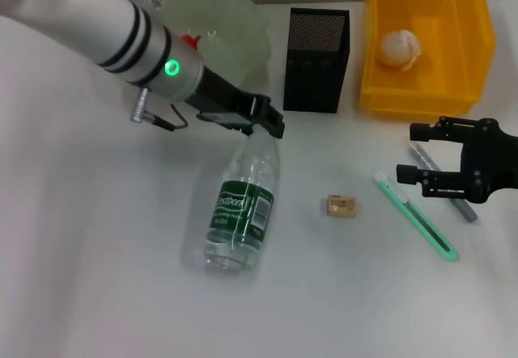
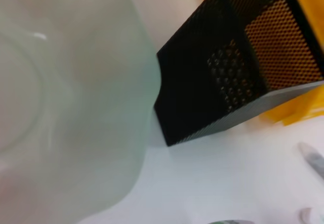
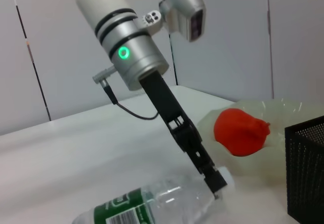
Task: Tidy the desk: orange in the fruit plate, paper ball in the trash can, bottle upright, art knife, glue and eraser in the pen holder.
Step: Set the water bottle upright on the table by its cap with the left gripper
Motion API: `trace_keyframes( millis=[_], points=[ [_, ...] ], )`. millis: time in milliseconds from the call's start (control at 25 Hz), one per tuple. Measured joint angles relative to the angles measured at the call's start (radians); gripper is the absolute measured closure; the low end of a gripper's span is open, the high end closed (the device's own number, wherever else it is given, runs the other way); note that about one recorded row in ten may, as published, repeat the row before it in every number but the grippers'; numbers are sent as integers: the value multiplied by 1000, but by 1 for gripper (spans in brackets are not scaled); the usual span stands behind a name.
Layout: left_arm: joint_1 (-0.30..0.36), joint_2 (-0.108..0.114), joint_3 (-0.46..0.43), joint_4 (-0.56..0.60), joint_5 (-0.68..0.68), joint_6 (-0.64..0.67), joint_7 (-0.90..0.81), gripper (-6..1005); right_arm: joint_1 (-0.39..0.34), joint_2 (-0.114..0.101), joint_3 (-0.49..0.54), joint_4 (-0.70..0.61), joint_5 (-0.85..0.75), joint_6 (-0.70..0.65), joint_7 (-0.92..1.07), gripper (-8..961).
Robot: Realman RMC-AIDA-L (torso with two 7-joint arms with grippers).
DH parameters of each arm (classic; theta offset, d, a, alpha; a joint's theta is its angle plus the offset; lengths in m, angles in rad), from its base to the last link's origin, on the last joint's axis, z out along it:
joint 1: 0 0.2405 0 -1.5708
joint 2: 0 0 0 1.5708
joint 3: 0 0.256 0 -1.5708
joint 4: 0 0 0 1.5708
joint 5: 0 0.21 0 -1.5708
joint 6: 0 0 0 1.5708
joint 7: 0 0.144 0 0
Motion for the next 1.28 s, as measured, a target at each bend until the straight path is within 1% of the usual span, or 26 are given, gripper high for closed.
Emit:
trace_keyframes(
  millis=[120, 280, 320, 360, 400, 440, 520, 680, 720, 800, 880, 920, 1120, 1280],
  points=[
    [27, 2, -20, 54, -3, 36, 23, 561, 0, 1, 0, 0, 4, 13, 4, 205],
    [47, 3, -94, 82, -12, 98, 107, 562, 0, 4, 1, 6, 7, 22, 6, 205],
    [53, 4, -146, 87, -15, 139, 174, 562, 0, 10, 2, 9, 8, 32, 6, 205],
    [53, 4, -146, 87, -15, 139, 174, 562, 0, 10, 2, 9, 8, 32, 6, 205],
    [57, 4, -170, 93, -16, 157, 204, 562, 1, 18, 3, 10, 9, 44, 7, 205],
    [63, 4, -191, 100, -17, 170, 232, 562, 1, 18, 3, 10, 9, 44, 7, 205],
    [87, 4, -218, 129, -34, 196, 303, 562, 7, 28, 9, 10, 9, 49, 7, 205],
    [112, 10, -224, 161, -67, 216, 359, 562, 10, 35, 14, 10, 9, 49, 7, 205],
    [132, 16, -229, 186, -93, 229, 402, 562, 11, 41, 14, 10, 9, 49, 7, 205],
    [137, 19, -230, 192, -100, 230, 415, 562, 11, 43, 14, 10, 9, 49, 5, 205],
    [146, 27, -232, 201, -114, 234, 441, 562, 11, 44, 14, 10, 9, 49, 5, 205],
    [150, 34, -236, 204, -119, 243, 455, 562, 11, 46, 14, 11, 9, 51, 7, 205],
    [156, 42, -245, 220, -122, 277, 482, 563, 11, 52, 17, 12, 9, 66, 13, 206],
    [180, 41, -252, 272, -122, 303, 529, 563, 16, 56, 17, 20, 9, 81, 14, 206]
  ],
)
